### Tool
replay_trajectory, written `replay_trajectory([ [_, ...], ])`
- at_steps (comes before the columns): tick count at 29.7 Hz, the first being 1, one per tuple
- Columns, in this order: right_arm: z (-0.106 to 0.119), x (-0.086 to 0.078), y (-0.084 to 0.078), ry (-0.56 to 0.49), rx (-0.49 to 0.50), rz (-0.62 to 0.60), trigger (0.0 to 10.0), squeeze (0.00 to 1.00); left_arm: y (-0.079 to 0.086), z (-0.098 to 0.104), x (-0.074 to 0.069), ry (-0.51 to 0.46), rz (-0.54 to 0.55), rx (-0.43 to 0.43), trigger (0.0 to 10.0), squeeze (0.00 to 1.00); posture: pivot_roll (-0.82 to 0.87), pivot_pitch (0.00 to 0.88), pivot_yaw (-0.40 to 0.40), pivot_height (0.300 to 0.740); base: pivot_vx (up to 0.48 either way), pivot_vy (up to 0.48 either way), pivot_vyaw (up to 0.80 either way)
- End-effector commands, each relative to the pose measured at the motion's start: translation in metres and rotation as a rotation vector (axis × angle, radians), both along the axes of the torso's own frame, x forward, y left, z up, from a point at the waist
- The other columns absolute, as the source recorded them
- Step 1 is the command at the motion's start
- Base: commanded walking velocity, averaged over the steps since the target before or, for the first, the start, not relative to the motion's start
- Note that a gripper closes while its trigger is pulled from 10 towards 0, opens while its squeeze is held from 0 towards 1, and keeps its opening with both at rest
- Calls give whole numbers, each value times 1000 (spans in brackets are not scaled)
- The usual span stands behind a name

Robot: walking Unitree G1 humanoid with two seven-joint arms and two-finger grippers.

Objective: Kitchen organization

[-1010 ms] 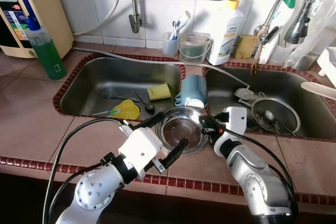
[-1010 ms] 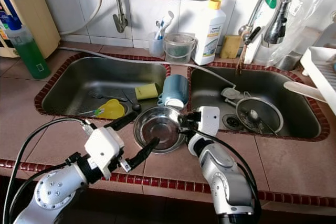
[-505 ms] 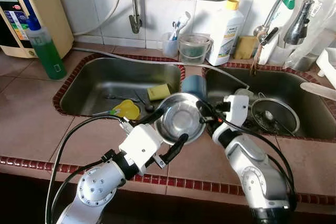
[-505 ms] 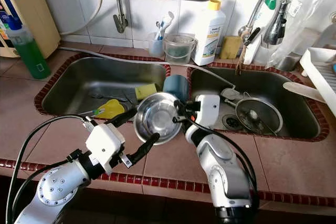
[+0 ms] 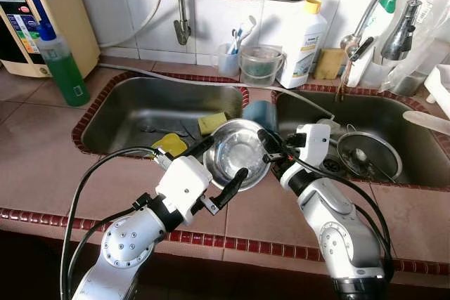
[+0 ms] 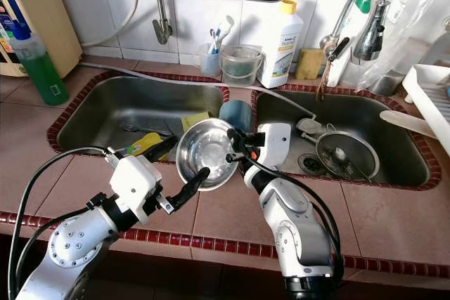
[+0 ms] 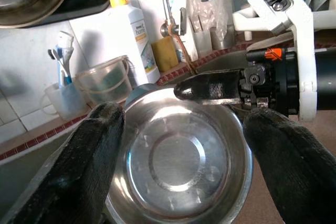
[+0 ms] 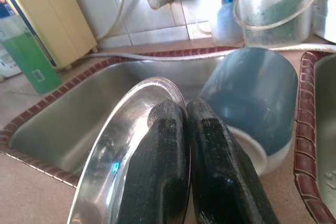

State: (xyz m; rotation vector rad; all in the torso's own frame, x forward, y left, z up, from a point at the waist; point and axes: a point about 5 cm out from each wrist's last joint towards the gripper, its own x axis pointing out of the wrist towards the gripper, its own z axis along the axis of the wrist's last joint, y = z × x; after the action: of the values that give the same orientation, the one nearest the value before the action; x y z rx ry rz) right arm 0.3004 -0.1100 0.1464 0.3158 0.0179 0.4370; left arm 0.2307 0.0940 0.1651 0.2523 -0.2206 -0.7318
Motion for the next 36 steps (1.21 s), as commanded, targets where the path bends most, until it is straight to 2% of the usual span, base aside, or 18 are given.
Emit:
replay_trajectory([
  [1,15,1,-1,-71,22,2,0,0,1,0,3,0,10,3,10000,0,-116,0,-43,740,0,0,0],
  [5,25,2,-2,-134,32,-8,0,0,5,2,6,9,35,-23,10000,0,-115,0,-44,740,0,0,0],
  [6,33,4,-4,-182,6,-38,10000,0,12,3,13,33,83,-62,10000,0,-116,0,-43,740,0,0,0],
  [9,38,7,-6,-220,-30,-70,10000,0,17,3,19,52,124,-83,10000,0,-117,0,-42,740,0,0,0],
  [10,44,8,-7,-275,-93,-101,10000,0,23,3,27,81,177,-115,10000,0,-117,0,-42,740,0,0,0],
  [11,44,8,-7,-275,-93,-101,10000,0,23,3,27,81,177,-115,10000,0,-117,0,-42,740,0,0,0],
  [13,51,9,-9,-340,-145,-142,10000,0,29,3,34,104,230,-141,10000,0,-117,0,-42,740,0,0,0],
  [17,55,10,-10,-379,-187,-172,10000,0,34,1,40,122,280,-156,10000,0,-123,0,-39,740,0,0,0],
  [19,54,10,-11,-381,-194,-187,10000,0,34,-1,42,122,310,-131,10000,0,-125,0,-37,740,0,0,0],
  [31,49,10,-8,-404,-218,-172,10000,0,40,0,50,174,394,-188,10000,0,-119,0,-43,740,0,0,0],
  [36,50,10,-5,-425,-244,-145,10000,0,37,4,49,157,378,-209,10000,0,-118,0,-45,740,0,0,0],
])
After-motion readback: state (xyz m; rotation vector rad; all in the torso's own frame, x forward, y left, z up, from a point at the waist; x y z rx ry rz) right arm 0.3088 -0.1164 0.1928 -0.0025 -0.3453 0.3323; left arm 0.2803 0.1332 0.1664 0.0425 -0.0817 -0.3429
